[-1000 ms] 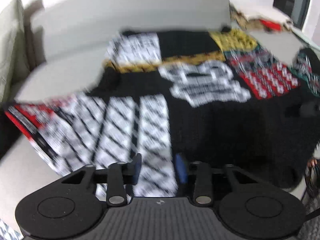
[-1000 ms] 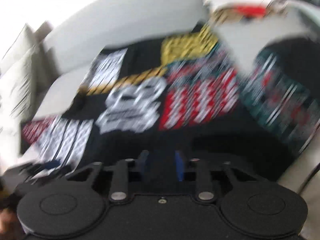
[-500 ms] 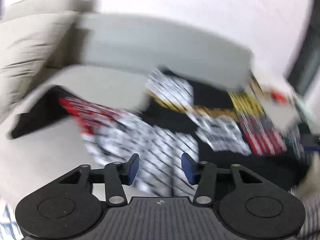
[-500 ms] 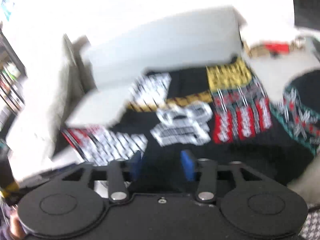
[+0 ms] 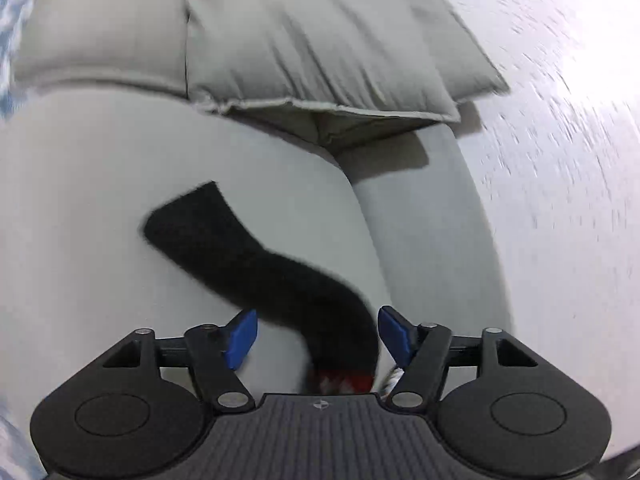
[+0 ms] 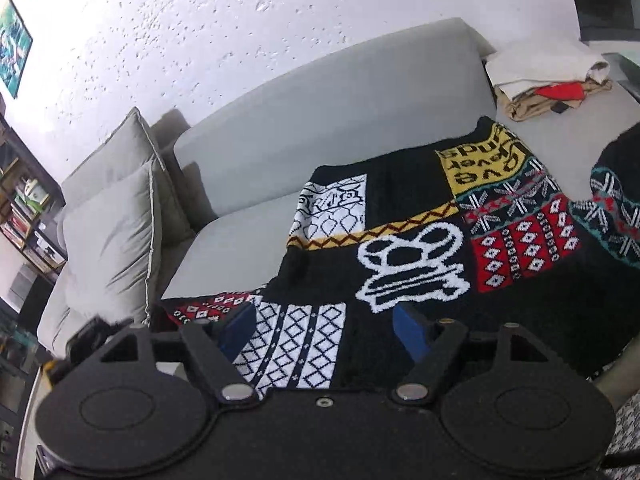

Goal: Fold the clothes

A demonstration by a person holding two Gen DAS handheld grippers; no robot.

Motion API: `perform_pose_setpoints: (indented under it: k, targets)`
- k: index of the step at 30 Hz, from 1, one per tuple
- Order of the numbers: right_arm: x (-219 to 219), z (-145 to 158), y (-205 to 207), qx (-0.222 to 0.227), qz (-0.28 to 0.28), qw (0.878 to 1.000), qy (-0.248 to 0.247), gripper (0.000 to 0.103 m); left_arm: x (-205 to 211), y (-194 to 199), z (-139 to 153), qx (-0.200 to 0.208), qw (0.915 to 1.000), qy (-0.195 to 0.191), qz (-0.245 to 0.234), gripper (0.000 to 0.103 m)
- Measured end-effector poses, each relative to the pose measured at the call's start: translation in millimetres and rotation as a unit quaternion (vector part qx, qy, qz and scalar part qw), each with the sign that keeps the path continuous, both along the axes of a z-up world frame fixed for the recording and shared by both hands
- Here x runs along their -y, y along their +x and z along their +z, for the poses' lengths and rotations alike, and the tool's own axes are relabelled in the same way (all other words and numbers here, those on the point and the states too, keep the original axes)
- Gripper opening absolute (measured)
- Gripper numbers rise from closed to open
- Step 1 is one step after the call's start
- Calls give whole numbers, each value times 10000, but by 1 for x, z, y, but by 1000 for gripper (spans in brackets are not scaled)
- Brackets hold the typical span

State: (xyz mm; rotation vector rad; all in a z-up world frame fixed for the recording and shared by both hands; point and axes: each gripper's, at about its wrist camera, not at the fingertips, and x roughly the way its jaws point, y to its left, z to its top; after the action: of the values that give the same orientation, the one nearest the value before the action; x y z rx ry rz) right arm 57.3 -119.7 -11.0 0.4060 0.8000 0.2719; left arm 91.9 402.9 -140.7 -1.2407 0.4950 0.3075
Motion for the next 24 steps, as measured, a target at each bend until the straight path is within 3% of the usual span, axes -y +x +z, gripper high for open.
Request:
perform_pose_setpoints:
  k: [5, 7, 9, 10, 11, 12, 13, 15, 16, 17, 18, 20, 21, 22, 23, 24]
  targets:
    - [-12, 17, -5, 288, 24, 9993, -255, 78, -24, 52, -17, -364, 9937, -1060, 21, 73]
    - [-18, 22, -7, 379, 82, 9986, -368, 79, -29, 70, -28, -918, 9863, -1366, 75, 69]
    - [-23, 22, -7, 400, 171, 9981, -428, 79, -30, 82, -43, -1599, 9726, -1684, 102, 62]
    - [-24, 21, -7, 388, 206, 9981, -443, 79, -30, 84, -51, -1775, 9668, -1835, 139, 48]
    - [-26, 20, -7, 379, 238, 9980, -452, 79, -29, 86, -54, -1859, 9652, -1837, 125, 27]
    - [-26, 19, -7, 372, 257, 9979, -465, 79, -28, 88, -53, -1913, 9670, -1680, 49, 22]
    - [-26, 19, -8, 358, 254, 9979, -483, 79, -25, 90, -45, -1825, 9744, -1314, -74, 15]
    - [-23, 16, -7, 318, 215, 9982, -453, 79, -13, 94, -13, -1300, 9906, -87, -426, 11]
    - [-21, 15, -6, 299, 196, 9984, -438, 79, -7, 96, 3, -1028, 9915, 528, -599, 9]
    - [-19, 14, -6, 279, 177, 9986, -423, 79, -1, 95, 20, -615, 9885, 1137, -785, 9]
    - [-17, 12, -6, 259, 158, 9987, -408, 79, 7, 92, 38, -38, 9799, 1733, -985, 9]
    - [-14, 10, -5, 219, 120, 9990, -377, 79, 23, 89, 63, 691, 9476, 2783, -1407, 11]
    - [-12, 9, -5, 199, 101, 9991, -362, 79, 29, 90, 68, 773, 9317, 3190, -1555, 11]
    - [-11, 7, -4, 180, 81, 9992, -347, 79, 31, 93, 64, 502, 9248, 3422, -1582, 17]
    - [-9, 6, -4, 160, 62, 9993, -332, 79, 26, 98, 55, 56, 9253, 3478, -1509, 33]
    - [-7, 5, -4, 140, 43, 9994, -317, 79, 19, 101, 43, -440, 9283, 3423, -1382, 39]
